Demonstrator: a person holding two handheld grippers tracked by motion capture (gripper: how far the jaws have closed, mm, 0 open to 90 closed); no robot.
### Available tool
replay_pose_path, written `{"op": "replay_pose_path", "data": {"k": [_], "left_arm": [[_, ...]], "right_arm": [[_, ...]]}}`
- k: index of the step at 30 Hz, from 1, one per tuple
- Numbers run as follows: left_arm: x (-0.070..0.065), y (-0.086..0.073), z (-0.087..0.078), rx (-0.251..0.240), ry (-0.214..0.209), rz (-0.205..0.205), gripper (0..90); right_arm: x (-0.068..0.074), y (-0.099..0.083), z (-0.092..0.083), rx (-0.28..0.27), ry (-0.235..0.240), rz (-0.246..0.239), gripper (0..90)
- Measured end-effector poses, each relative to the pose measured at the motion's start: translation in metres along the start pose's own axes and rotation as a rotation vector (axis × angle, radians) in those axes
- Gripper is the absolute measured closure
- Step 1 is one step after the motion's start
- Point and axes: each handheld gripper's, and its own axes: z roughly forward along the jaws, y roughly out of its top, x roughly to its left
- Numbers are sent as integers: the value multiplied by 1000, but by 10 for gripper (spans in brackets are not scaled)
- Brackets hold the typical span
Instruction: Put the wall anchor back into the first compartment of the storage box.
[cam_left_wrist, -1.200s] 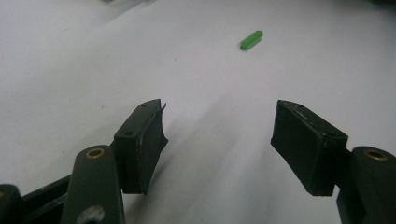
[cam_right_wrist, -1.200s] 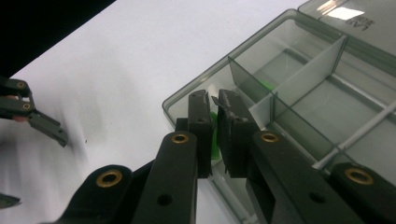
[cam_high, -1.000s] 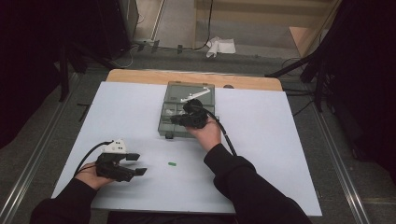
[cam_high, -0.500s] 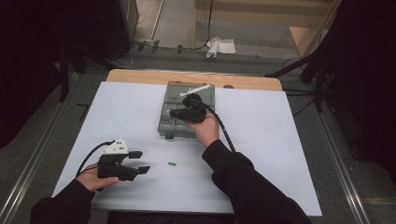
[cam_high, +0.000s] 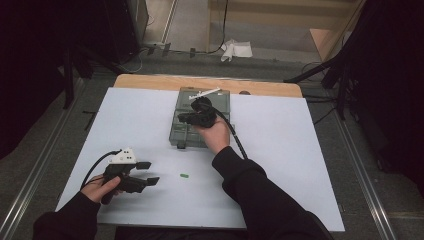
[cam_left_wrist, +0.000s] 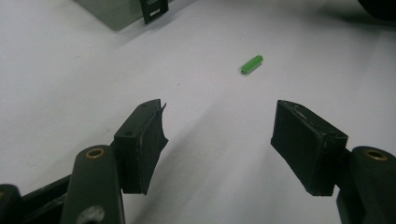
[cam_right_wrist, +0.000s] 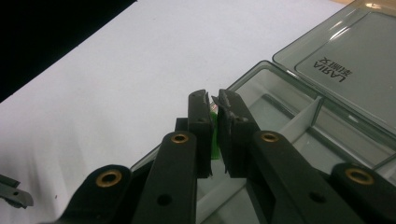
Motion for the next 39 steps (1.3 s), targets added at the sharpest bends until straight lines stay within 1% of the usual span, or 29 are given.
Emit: {"op": "replay_pose_path", "data": {"k": [2,5,9,13,14,16,20,21,22,23,24,25,28,30,32,33,36,39], "left_arm": [[0,0,1,-1,-4,1,330],[-1,1,2,2,-7,6,330],[-2,1,2,7,-8,9,330],[-1,0,2,14,-4,13,330],[-1,0,2,18,-2,12,330],[-1,0,2,21,-2,16,330],[-1,0,3,15,-2,11,330],[-1,0,3,14,-2,11,330],[0,0,3,17,-1,13,330],[0,-1,3,18,0,11,330],[0,-1,3,21,2,10,330],[0,-1,2,24,3,10,330],[-1,-1,1,19,4,6,330],[0,-1,0,16,5,7,330],[0,-1,-1,17,8,6,330],[0,-1,-1,16,9,4,330],[0,-1,-1,13,12,8,330],[1,-1,-2,16,13,13,330]], "right_arm": [[-2,0,2,-4,-10,-12,851],[-6,0,4,-2,-23,-1,851],[-11,2,8,3,-25,15,851],[-12,4,12,-4,-35,14,850],[-13,4,14,-11,-39,6,850],[-14,5,17,-5,-53,-6,850],[-16,4,19,4,-57,-4,841],[-17,5,19,0,-54,-1,810],[-17,5,18,-4,-45,-5,752],[-18,5,17,-19,-28,-10,658],[-19,5,17,-23,-6,-15,588],[-18,5,15,-21,3,-15,531],[-15,6,10,-28,43,-45,405],[-14,7,7,-32,84,-34,381],[-12,7,4,-29,107,-19,364],[-11,6,3,-33,109,-25,360],[-8,5,-1,-29,123,-23,357],[-6,3,-6,-40,125,-29,356]]}}
